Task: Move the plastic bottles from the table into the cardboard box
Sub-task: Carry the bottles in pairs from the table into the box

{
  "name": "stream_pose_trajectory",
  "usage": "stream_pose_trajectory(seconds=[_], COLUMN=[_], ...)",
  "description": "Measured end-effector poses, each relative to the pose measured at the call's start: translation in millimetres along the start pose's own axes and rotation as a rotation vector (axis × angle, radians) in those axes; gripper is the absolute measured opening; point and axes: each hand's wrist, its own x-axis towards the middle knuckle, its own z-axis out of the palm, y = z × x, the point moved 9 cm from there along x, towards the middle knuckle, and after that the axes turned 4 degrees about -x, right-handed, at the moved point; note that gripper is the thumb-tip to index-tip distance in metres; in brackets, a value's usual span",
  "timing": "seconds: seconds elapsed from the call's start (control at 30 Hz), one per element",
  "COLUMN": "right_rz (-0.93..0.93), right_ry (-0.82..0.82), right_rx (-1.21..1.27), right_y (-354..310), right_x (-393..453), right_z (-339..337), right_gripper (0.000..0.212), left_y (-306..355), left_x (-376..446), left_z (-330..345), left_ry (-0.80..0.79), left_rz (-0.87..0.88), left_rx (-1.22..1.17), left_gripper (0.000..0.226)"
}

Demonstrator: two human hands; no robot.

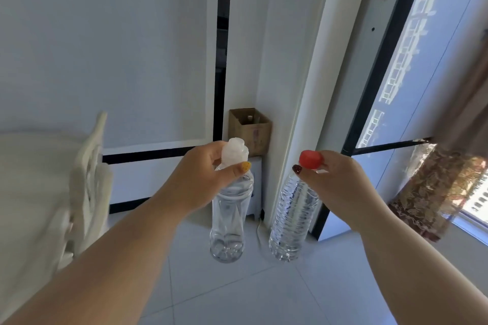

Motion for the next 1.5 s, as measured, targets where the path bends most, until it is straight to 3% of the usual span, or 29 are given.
stream_pose_trajectory(seconds=[0.2,0.43,0.8,1.07,1.23,1.5], right_rz=[-0.007,-0.024,-0.037,-0.102,-0.126,-0.045], right_ry=[-0.019,-0.001,0.013,-0.059,-0.096,-0.12], right_rx=[-0.006,0.002,0.012,0.012,0.013,0.017], right_y=[38,70,107,142,155,204], right_x=[105,257,475,652,768,895], right_z=[28,69,127,186,226,301], right_gripper=[0.011,0.01,0.009,0.014,0.011,0.01], left_y=[-51,-116,-214,-304,-354,-438], left_x=[107,251,456,605,703,827], left_z=[24,31,39,41,37,38], left_ry=[-0.009,-0.024,-0.057,0.041,0.097,0.113], left_rz=[0.011,0.04,-0.014,-0.101,-0.136,-0.173], left_rx=[-0.003,-0.026,-0.005,0.046,0.062,0.084], left_gripper=[0.061,0.042,0.042,0.05,0.024,0.034])
